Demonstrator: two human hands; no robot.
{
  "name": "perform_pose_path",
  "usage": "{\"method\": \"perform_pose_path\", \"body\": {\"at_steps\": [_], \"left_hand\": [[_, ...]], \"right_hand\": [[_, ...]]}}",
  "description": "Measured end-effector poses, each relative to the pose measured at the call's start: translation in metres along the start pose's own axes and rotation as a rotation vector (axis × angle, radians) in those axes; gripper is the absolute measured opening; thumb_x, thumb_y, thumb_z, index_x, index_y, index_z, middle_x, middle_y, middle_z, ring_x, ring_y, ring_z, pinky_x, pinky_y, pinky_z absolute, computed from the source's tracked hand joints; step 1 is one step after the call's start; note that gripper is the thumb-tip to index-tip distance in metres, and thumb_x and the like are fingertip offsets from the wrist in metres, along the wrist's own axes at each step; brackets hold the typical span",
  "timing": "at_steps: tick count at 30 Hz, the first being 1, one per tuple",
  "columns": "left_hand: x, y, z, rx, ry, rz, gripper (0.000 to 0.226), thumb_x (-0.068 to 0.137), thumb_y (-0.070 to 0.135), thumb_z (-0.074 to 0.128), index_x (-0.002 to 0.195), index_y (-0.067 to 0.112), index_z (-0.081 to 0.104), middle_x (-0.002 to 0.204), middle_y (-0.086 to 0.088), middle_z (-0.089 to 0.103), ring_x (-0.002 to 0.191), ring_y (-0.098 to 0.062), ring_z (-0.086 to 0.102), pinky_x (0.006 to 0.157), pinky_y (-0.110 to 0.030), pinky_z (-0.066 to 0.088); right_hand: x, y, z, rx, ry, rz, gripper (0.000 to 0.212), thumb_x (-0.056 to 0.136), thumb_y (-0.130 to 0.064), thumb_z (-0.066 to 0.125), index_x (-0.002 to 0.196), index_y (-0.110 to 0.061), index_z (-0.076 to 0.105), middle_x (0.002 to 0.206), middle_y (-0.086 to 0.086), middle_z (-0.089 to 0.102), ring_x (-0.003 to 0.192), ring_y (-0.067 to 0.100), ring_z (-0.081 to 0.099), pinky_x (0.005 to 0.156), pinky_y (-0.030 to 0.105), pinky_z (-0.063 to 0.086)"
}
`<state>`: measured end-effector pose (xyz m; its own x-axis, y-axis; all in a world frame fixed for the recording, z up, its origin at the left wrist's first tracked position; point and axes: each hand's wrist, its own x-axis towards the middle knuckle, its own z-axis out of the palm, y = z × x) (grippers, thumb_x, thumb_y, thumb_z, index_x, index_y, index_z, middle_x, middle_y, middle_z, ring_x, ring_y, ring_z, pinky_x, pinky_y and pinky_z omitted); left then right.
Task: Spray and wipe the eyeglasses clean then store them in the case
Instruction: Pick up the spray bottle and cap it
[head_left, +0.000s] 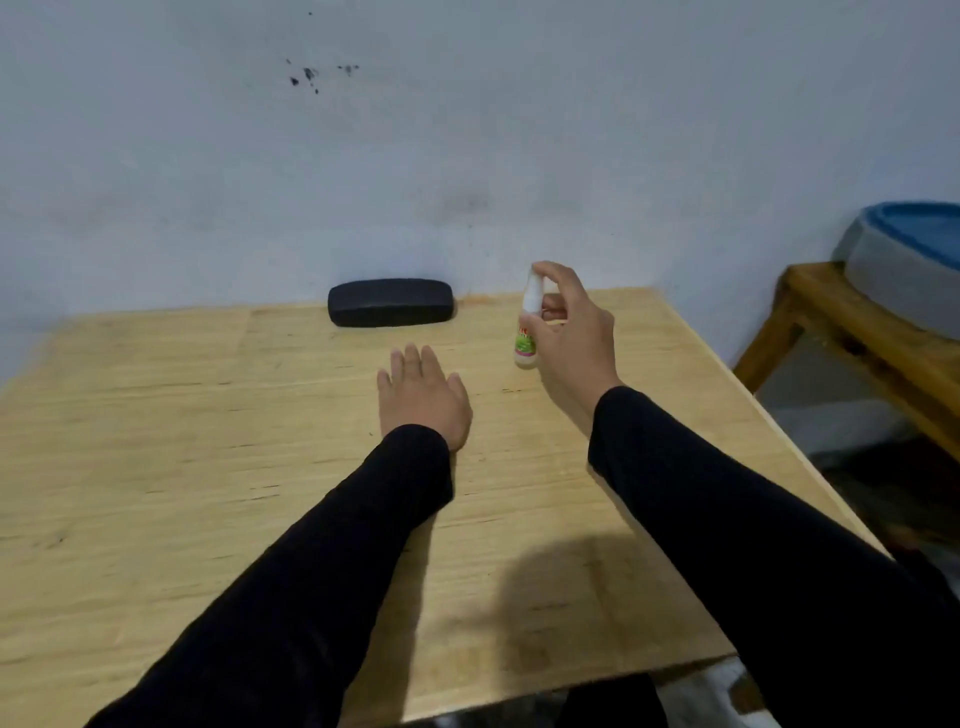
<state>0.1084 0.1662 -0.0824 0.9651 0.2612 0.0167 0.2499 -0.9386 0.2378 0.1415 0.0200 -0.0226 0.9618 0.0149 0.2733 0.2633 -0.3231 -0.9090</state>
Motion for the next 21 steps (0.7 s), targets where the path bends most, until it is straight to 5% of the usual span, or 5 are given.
{"method": "perform_pose_path", "body": {"at_steps": [8, 21], "left_hand": [[0.001, -0.001, 0.004, -0.016, 0.028, 0.0, 0.057, 0.097, 0.035, 0.017, 0.146, 0.006, 0.011, 0.156, -0.013, 0.008, 0.144, -0.028, 0.005, 0.118, -0.044, 0.009], [0.004, 0.0, 0.004, 0.005, 0.004, -0.016, 0.058, 0.097, 0.035, 0.016, 0.146, 0.007, 0.006, 0.157, -0.014, 0.004, 0.144, -0.027, 0.001, 0.117, -0.043, 0.004]], "right_hand": [[0.074, 0.015, 0.053, 0.003, -0.02, 0.025, 0.043, 0.091, -0.002, 0.056, 0.121, -0.033, 0.052, 0.088, -0.006, 0.051, 0.08, 0.013, 0.061, 0.066, 0.037, 0.062], [0.107, 0.03, 0.077, -0.137, -0.018, -0.16, 0.038, 0.091, -0.005, 0.054, 0.12, -0.028, 0.049, 0.106, 0.007, 0.054, 0.089, 0.015, 0.06, 0.058, 0.014, 0.051]]}}
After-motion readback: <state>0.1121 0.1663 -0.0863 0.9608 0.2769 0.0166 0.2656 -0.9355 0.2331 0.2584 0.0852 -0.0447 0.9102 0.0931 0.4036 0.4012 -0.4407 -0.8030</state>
